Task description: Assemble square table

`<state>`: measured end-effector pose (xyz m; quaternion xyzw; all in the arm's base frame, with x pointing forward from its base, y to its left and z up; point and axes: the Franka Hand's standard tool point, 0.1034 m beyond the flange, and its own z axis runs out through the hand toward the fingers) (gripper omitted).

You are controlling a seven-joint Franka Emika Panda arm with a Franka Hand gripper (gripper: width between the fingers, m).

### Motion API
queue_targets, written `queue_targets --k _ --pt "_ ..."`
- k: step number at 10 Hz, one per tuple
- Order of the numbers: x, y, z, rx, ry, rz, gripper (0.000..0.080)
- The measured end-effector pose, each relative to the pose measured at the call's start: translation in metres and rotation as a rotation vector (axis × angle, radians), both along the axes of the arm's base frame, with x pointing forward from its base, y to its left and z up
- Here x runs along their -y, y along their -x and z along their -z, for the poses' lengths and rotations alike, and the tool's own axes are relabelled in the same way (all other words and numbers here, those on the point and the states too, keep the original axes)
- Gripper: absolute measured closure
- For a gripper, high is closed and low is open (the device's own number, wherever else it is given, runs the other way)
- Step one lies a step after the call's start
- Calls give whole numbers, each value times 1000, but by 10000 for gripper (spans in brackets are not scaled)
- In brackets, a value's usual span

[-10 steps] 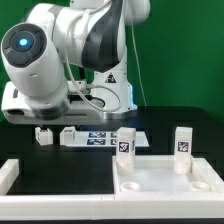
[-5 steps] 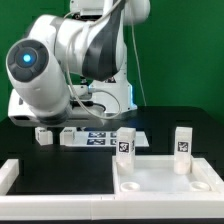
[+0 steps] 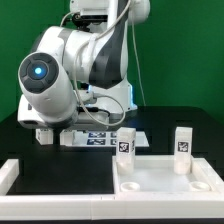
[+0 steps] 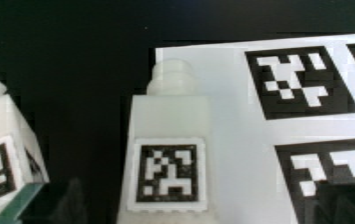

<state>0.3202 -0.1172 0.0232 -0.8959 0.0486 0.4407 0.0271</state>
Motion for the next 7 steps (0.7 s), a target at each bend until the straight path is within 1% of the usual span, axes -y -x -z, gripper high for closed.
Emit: queue_targets --k 5,7 --pt "-7 -3 -2 -10 -5 -15 150" --pt "-6 -1 2 -11 -2 -16 150"
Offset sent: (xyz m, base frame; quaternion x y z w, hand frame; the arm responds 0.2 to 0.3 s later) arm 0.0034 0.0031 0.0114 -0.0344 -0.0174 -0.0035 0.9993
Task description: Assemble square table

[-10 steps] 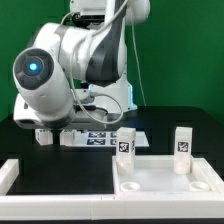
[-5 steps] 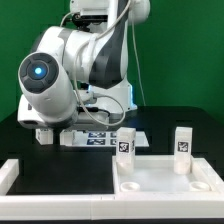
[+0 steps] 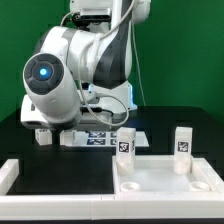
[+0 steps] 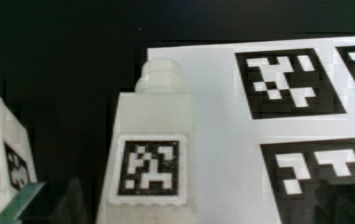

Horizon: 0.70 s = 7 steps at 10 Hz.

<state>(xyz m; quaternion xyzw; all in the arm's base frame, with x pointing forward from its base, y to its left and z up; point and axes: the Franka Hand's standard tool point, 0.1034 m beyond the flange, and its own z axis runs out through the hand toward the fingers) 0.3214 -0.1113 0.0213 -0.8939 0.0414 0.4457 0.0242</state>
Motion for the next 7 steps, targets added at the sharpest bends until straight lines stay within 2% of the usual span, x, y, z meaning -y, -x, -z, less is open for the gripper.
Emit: queue_targets --k 2,5,7 --pt "0 4 8 -5 5 -3 150" --pt "0 5 9 -9 4 -5 150" --pt "0 5 9 -9 4 -5 407"
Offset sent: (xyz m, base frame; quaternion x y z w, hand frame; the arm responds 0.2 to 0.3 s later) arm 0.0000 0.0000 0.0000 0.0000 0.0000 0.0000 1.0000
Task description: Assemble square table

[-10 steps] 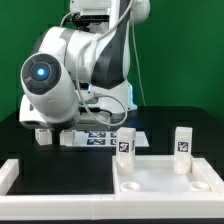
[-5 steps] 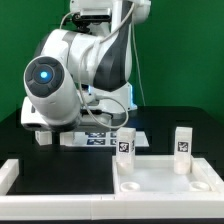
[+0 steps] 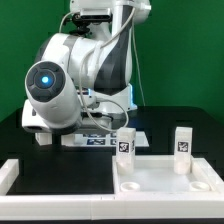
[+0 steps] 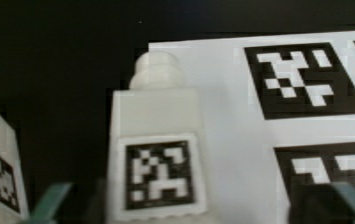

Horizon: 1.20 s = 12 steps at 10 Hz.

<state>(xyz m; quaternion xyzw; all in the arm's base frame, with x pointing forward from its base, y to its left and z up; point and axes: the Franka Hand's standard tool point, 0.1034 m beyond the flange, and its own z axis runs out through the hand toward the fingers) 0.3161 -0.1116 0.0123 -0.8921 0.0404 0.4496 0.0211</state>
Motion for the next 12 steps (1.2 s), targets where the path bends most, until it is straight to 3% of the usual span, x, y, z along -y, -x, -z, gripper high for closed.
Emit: queue_targets --k 1,2,7,8,10,12 --pt "0 0 0 0 0 0 407" --pt "0 0 0 0 0 0 511" --pt "0 0 0 0 0 0 511" --pt "1 -1 -6 -12 -10 -3 511" --pt "2 -31 -43 -10 -41 5 509" --pt "-3 -56 -93 2 -64 7 509"
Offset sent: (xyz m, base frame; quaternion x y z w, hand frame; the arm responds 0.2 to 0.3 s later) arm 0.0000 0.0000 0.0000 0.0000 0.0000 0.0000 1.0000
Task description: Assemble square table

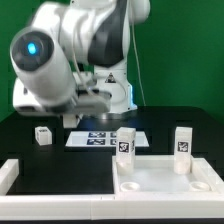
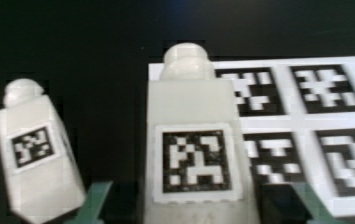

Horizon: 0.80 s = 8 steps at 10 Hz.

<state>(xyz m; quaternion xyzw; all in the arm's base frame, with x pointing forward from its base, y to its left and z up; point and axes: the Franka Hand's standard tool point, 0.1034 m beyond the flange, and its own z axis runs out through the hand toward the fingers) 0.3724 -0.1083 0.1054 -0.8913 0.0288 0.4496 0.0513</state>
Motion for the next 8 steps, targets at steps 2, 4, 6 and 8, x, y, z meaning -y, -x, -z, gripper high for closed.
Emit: queue_targets --k 2,4,6,8 --pt "1 -12 2 86 15 -25 508" --pt "2 -16 4 234 25 -29 508" --pt "0 -31 -3 350 34 -43 508" --pt "-8 -87 -53 482 27 -65 508"
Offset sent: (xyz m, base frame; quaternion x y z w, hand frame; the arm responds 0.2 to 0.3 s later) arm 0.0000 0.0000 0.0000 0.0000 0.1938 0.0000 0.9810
